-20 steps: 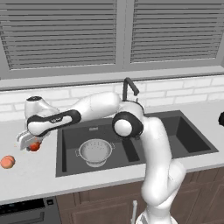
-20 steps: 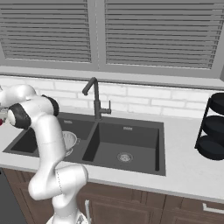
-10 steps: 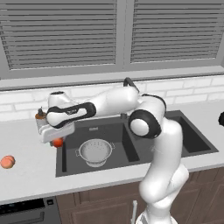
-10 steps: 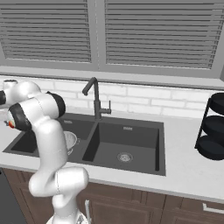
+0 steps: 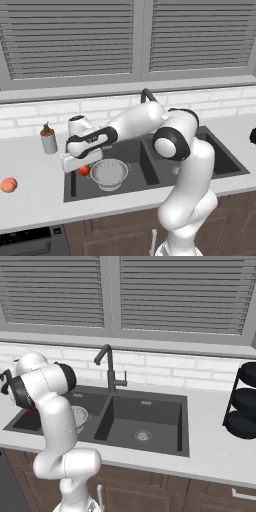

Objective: Put the colander in the sink, put the apple, peach in the colander, and turn on the sink faucet and pour water over the colander.

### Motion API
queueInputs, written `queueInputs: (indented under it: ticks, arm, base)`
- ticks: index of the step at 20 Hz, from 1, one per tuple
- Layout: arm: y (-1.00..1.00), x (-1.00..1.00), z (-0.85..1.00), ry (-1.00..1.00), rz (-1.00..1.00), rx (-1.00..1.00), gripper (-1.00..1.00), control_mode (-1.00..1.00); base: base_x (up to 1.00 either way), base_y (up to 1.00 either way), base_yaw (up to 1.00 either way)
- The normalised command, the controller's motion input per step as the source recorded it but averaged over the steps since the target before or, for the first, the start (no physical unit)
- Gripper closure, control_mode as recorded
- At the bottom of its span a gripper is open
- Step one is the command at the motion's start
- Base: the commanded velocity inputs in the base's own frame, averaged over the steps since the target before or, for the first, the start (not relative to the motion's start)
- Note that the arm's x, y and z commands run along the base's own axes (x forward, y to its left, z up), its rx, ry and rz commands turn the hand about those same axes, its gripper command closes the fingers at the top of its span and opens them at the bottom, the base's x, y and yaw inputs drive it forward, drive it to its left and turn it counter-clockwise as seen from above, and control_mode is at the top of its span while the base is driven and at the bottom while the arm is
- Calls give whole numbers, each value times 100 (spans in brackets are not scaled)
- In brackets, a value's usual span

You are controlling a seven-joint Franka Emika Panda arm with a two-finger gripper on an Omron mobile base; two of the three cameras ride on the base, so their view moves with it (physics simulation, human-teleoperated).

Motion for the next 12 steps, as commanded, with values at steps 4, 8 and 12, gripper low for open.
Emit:
queueInputs:
  ticks: [4, 8, 12]
  arm:
    - [-50, 37, -48, -1, -11, -5, 100, -100]
    - [-53, 29, -8, -5, -8, 0, 100, -100]
    - [-73, 29, 0, -1, -8, 0, 100, -100]
  base:
    - [0, 0, 0]
    - [0, 0, 0]
    - [0, 0, 0]
